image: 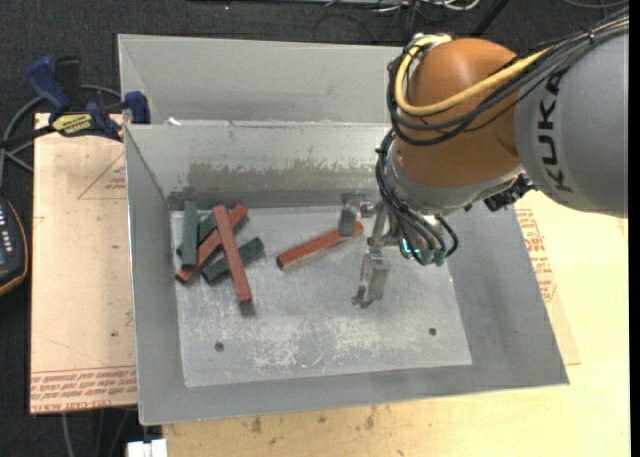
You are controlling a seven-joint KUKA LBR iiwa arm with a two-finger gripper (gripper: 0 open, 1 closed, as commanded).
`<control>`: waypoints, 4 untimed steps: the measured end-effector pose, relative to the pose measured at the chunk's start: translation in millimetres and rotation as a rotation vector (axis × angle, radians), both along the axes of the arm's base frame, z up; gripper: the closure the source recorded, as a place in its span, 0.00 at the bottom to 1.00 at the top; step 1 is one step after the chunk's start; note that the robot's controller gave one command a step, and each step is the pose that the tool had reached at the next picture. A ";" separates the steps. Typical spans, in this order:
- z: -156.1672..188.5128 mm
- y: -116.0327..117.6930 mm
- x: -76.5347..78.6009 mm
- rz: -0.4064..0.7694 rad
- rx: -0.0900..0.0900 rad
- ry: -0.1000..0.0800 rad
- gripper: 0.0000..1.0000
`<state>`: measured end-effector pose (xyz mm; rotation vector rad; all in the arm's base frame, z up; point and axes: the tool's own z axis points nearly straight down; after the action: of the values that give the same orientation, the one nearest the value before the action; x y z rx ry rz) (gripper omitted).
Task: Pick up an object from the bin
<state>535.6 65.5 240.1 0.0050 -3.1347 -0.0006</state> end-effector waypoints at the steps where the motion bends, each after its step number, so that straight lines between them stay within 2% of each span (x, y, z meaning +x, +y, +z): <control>1: -83.4 10.8 62.5 0.074 0.001 -0.006 0.00; 2: -174.8 5.8 90.0 0.160 0.001 -0.003 0.00; 3: -169.6 6.1 92.0 0.159 0.002 -0.009 1.00; 4: -67.8 -16.7 89.3 0.337 0.000 -0.017 1.00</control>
Offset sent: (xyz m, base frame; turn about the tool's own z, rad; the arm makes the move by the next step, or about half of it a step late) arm 0.0615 0.0099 -0.0781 -0.0748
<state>624.9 48.7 172.3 0.5339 -3.1067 0.0011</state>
